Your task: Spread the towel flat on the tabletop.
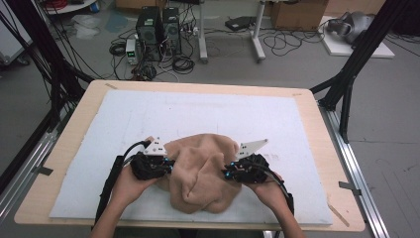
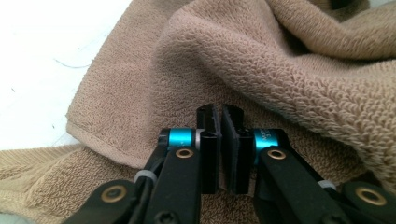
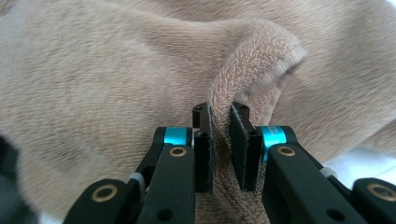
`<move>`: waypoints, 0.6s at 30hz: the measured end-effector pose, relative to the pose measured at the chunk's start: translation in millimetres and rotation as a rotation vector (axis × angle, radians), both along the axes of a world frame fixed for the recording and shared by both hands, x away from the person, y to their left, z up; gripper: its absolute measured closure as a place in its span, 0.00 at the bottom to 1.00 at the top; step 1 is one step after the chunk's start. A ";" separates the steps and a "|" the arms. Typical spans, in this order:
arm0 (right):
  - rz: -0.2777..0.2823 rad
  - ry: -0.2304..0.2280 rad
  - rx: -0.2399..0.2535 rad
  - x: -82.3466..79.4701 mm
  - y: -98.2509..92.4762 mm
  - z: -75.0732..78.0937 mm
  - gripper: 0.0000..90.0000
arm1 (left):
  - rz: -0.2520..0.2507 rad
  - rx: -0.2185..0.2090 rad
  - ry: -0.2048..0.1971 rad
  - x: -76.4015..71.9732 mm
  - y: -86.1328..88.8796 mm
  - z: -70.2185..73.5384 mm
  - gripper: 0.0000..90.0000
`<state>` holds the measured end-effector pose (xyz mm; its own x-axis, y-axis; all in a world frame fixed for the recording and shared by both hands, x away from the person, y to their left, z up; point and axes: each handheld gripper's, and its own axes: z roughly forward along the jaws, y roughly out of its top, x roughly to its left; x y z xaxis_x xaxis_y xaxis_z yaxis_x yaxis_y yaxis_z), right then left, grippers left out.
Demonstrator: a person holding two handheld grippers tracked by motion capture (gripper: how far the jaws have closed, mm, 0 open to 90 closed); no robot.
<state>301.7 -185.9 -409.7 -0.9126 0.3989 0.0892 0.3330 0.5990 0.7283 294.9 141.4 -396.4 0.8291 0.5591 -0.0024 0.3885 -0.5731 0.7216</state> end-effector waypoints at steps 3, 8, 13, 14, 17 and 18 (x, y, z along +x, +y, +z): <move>0.021 0.009 0.010 -13.5 -3.2 -0.1 0.90 | 0.002 0.002 -0.009 -3.4 3.3 -0.2 0.99; 0.045 0.020 0.004 -31.0 -5.5 1.2 0.91 | 0.015 0.001 -0.022 -9.4 13.5 -0.6 0.99; 0.059 0.013 -0.005 -46.0 -8.3 4.4 0.91 | 0.035 -0.016 -0.028 -13.4 23.8 2.5 1.00; 0.059 0.013 -0.005 -46.0 -8.3 4.4 0.91 | 0.032 -0.014 -0.029 -13.5 24.4 2.7 1.00; 0.053 0.009 -0.004 -50.2 -13.3 5.1 0.90 | 0.031 -0.026 -0.033 -13.7 25.1 3.3 0.99; 0.053 0.009 -0.004 -50.2 -13.3 5.1 0.90 | 0.029 -0.035 -0.031 -13.2 25.1 3.9 0.99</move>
<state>251.5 -199.2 -404.6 -0.9317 0.3503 0.0956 0.3070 0.6190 0.7229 281.7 166.5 -392.5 0.8126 0.5828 0.0036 0.3813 -0.5363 0.7530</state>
